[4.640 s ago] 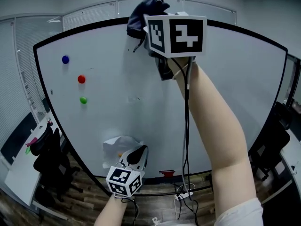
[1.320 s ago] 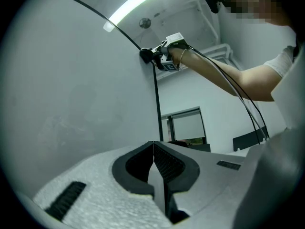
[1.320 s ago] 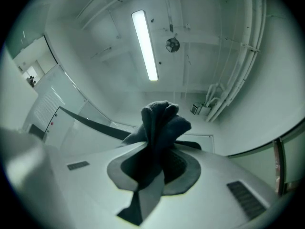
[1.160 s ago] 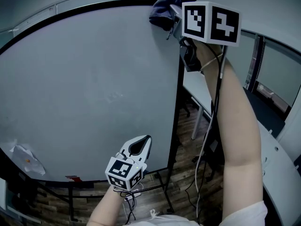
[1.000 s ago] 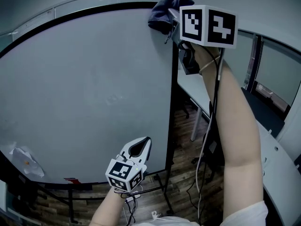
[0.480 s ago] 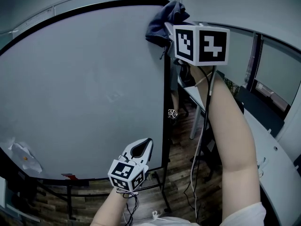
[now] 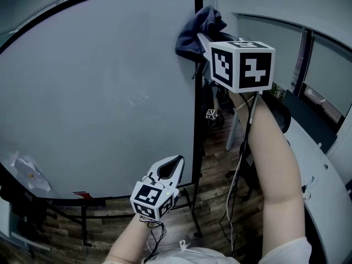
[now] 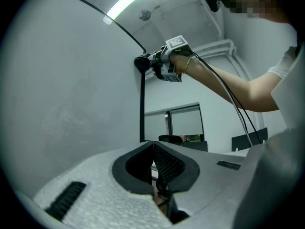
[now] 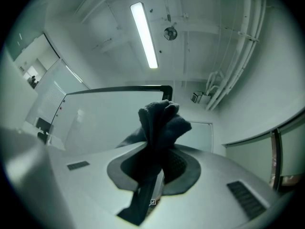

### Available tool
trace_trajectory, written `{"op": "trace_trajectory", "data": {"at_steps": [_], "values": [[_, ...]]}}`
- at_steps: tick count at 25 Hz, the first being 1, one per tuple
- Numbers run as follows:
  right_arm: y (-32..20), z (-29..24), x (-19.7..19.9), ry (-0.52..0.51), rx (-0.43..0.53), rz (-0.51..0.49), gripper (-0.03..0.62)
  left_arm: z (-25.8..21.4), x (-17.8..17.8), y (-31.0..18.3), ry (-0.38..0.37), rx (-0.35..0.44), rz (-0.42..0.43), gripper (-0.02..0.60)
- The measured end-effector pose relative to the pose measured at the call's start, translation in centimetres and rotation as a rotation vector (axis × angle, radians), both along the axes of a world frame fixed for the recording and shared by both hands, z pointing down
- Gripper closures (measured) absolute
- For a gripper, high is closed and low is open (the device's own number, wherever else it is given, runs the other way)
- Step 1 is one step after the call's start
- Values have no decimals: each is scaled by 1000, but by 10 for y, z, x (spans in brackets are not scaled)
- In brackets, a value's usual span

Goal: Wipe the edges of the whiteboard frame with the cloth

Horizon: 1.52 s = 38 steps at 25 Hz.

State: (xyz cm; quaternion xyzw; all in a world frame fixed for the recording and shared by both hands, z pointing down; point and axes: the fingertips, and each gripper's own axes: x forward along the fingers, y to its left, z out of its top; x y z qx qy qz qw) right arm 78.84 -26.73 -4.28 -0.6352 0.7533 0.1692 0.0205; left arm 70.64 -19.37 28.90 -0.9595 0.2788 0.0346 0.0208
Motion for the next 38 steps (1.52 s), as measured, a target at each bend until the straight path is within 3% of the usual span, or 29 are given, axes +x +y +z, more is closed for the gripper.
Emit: {"op": "trace_trajectory", "data": {"at_steps": [7, 23, 38], "values": [[1, 40, -3, -10, -31, -36, 536, 21, 3, 8, -14, -42, 1, 563], [1, 176, 5, -67, -202, -44, 534, 62, 10, 17, -28, -117, 15, 563], [4, 273, 10, -107, -315, -43, 535, 116, 7, 14, -42, -236, 25, 563]]}}
